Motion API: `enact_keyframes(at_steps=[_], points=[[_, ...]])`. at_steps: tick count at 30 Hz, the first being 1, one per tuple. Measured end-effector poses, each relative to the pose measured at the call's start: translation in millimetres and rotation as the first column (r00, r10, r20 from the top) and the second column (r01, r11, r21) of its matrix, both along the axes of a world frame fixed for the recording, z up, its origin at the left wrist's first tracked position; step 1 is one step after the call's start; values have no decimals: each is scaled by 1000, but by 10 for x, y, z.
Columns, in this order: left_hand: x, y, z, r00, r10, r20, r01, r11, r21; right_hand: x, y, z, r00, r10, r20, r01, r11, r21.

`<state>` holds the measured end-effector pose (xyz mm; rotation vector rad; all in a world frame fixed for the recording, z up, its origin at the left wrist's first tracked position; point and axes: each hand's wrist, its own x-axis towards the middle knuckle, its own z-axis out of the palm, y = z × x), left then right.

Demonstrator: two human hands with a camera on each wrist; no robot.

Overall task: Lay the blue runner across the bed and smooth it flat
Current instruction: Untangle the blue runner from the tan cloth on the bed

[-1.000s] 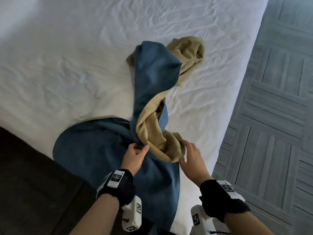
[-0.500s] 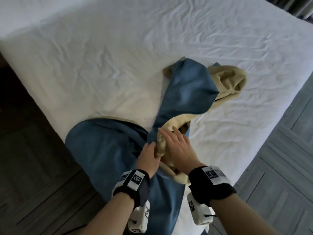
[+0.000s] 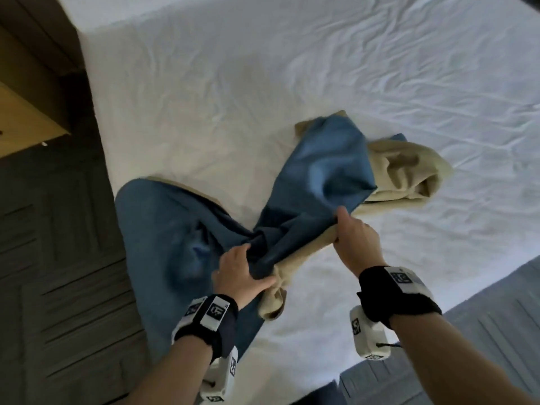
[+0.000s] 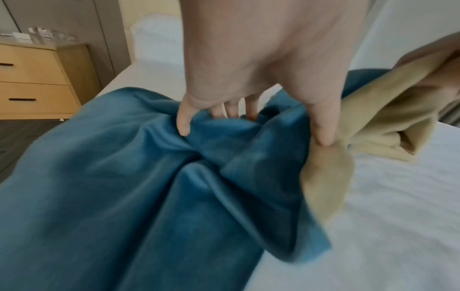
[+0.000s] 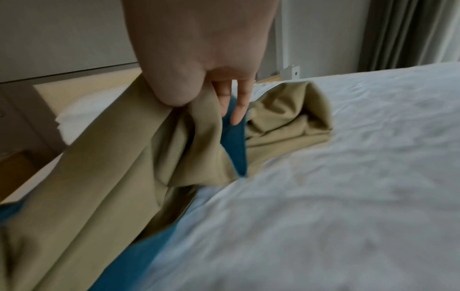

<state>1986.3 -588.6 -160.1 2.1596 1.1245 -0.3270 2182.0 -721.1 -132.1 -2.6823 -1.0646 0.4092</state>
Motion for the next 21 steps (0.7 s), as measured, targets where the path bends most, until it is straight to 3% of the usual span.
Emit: enact_keyframes(at_steps=[2, 4, 6, 8, 9, 17, 19, 21], points=[[138, -285, -18, 981, -130, -146, 143, 986, 85, 336, -268, 103, 993, -116, 11, 115, 992, 58], [277, -464, -37, 966, -170, -196, 196, 973, 123, 607, -460, 159, 982, -186, -19, 186, 982, 24], [384, -538, -42, 978, -120, -168, 149, 974, 171, 759, -543, 159, 991, -71, -115, 43, 971, -234], [449, -527, -55, 993, -53, -102, 75, 972, 223, 773, -541, 122, 959, 91, -268, -218, 840, -497], [456, -500, -74, 997, -29, -78, 47, 970, 237, 739, -515, 89, 937, 135, -324, -300, 786, -541], [391, -287, -184, 987, -4, -158, 20, 995, 102, 453, 105, -103, 796, 172, -580, -490, 745, -453], [490, -186, -139, 988, -1, -152, 12, 997, 70, 495, 276, -56, 795, 162, -584, -454, 798, -397], [649, -72, -113, 991, 17, -129, -10, 998, 55, 630, 448, 15, 876, 186, -444, -326, 908, -262]])
